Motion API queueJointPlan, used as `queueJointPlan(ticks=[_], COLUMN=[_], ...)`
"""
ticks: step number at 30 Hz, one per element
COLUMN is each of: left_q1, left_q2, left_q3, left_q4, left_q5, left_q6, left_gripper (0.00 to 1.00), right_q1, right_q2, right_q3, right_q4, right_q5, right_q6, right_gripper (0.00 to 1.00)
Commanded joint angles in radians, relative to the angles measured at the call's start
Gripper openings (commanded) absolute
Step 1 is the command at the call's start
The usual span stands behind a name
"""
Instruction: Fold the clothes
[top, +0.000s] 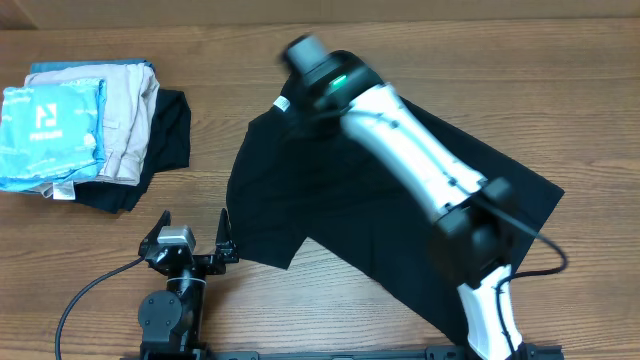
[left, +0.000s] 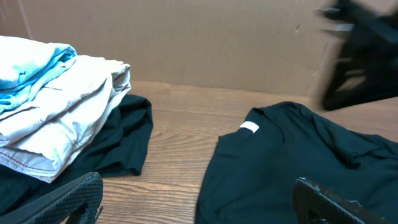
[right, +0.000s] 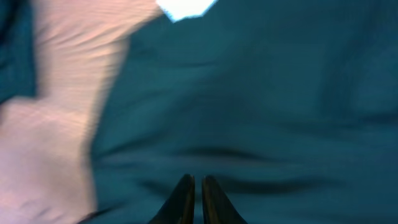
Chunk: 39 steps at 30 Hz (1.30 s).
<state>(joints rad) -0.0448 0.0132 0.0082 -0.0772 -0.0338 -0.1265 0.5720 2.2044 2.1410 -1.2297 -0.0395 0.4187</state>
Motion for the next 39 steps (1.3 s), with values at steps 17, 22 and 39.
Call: queueJointPlan(ticks=[17,22,39], left_q1=[0.007,0.007,0.007], left_q2=[-0.008,-0.008,-0.008], left_q3=[-0.003,-0.003,-0.003], left_q4=[0.003,0.003,0.003], left_q5=[0.008,0.008,0.008], left_q6=[0.018,0.018,0.018], left_gripper=[1.00,1.00,1.00], right_q1=[-0.514,-0.491,-0.482], right_q2=[0.065,0.182,0.267], right_q3=[0.005,0.005,-0.074], right_q4=[0.015,0.093,0.209], right_q5=[-0.270,-0.306,-0.359], right_q6=[-0.229,-0.241,-0.237], right_gripper=[0.36,0.41,0.49])
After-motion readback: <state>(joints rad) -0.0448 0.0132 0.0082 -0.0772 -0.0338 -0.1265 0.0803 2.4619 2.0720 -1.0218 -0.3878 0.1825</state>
